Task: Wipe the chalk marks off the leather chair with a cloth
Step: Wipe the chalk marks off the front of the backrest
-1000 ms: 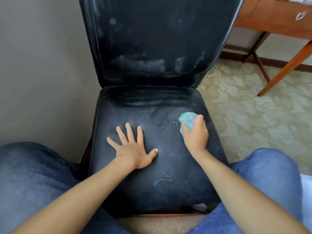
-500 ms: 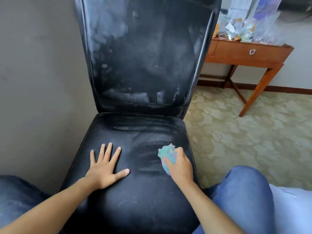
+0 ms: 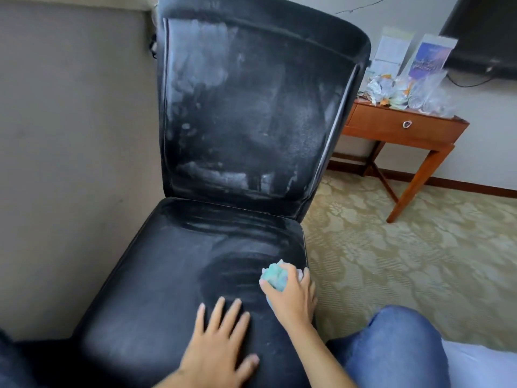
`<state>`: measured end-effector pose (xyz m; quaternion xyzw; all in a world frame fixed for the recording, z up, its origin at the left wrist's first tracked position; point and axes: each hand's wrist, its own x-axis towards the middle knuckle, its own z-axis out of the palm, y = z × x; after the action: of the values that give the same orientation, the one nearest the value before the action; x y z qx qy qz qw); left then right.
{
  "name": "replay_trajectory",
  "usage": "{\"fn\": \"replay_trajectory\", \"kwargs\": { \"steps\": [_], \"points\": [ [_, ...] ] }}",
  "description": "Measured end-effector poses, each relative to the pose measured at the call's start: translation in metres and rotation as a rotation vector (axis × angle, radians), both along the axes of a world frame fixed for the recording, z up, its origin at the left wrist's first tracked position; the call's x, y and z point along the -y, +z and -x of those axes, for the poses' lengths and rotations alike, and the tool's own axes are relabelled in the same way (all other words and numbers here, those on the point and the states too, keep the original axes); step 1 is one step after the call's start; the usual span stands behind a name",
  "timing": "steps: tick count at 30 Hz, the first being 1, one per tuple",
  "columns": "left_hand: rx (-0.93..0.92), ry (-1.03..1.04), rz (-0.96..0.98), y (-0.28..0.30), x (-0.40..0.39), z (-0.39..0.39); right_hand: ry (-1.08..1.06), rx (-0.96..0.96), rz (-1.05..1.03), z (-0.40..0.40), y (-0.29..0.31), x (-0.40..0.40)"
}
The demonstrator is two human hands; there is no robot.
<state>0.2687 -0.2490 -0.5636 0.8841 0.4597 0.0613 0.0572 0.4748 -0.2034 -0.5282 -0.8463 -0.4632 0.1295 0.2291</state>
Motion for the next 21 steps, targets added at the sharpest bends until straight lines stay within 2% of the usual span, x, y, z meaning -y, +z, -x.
{"fn": "replay_trajectory", "kwargs": {
  "steps": [2, 5, 6, 15, 21],
  "points": [
    [-0.038, 0.042, 0.042, -0.016, 0.016, -0.013, -0.068, -0.151, 0.044, -0.013, 0.000, -0.008],
    [0.001, 0.062, -0.051, -0.019, 0.018, -0.009, -0.097, -0.522, 0.006, -0.036, 0.003, -0.012],
    [0.008, 0.054, -0.049, -0.017, 0.018, -0.008, -0.092, -0.547, 0.018, -0.041, 0.002, -0.012],
    [-0.179, -0.012, 0.042, -0.016, 0.012, 0.002, -0.131, -0.448, 0.091, -0.041, 0.004, 0.002],
    [-0.176, -0.022, -0.024, -0.020, 0.010, 0.006, -0.169, -0.416, 0.106, -0.040, 0.004, 0.017]
  ]
}}
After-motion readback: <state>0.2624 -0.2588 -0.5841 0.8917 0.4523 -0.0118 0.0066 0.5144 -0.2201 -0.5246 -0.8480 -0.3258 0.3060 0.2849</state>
